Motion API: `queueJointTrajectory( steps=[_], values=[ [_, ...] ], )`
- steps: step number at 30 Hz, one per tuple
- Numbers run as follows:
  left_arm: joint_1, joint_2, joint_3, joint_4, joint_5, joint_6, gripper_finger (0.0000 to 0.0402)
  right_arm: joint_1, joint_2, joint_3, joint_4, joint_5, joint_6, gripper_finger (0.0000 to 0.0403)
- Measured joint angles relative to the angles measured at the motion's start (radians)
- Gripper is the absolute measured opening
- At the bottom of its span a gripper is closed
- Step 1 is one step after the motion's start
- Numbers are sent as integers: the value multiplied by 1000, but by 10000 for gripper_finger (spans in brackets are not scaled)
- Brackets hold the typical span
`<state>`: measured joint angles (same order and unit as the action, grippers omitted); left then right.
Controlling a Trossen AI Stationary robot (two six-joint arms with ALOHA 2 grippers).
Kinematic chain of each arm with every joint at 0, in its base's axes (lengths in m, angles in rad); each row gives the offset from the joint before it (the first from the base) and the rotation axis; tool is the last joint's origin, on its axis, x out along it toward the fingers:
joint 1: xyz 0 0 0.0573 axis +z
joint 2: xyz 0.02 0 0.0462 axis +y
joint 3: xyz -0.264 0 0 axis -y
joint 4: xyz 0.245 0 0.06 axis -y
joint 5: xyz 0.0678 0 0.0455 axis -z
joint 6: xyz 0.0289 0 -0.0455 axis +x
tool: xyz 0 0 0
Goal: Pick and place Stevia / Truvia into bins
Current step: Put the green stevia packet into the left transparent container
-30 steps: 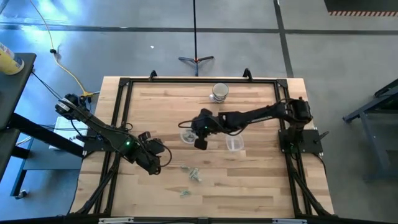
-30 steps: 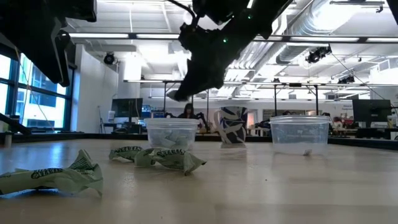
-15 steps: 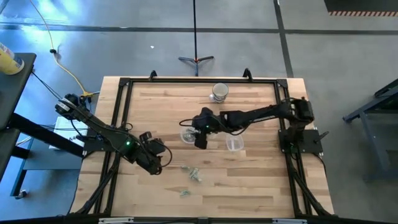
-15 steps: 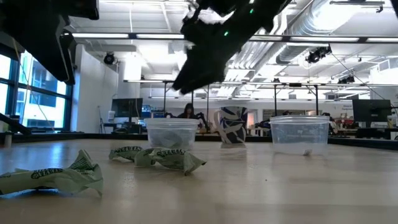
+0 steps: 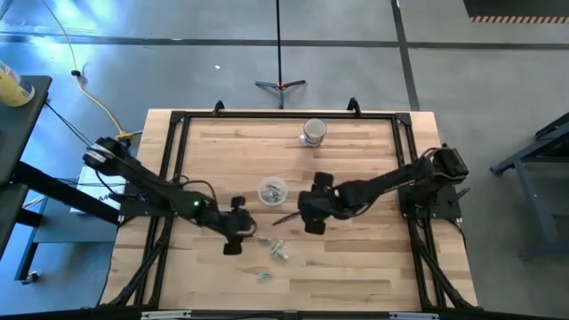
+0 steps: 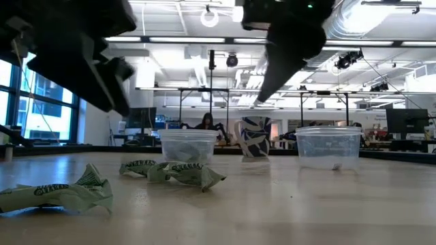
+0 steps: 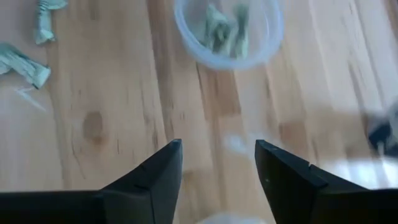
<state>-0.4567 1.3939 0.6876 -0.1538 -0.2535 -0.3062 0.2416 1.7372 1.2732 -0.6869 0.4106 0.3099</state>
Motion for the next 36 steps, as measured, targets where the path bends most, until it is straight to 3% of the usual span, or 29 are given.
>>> queueJointTrajectory(
  steps=[4,10,20,27,31,36],
  values=[
    [40,72,23,104,108,118,215,60,0,-13,-113,89,168,196],
    [107,162,63,114,250,174,215,127,0,-14,-252,143,373,197],
    [110,291,67,206,276,169,215,147,0,-14,-329,156,476,197],
    [109,332,69,213,205,144,210,145,0,-14,-330,158,476,197],
    [109,333,69,212,186,145,175,145,0,-14,-330,158,478,197],
    [110,334,69,211,171,144,93,135,0,-14,-330,159,476,197]
  ],
)
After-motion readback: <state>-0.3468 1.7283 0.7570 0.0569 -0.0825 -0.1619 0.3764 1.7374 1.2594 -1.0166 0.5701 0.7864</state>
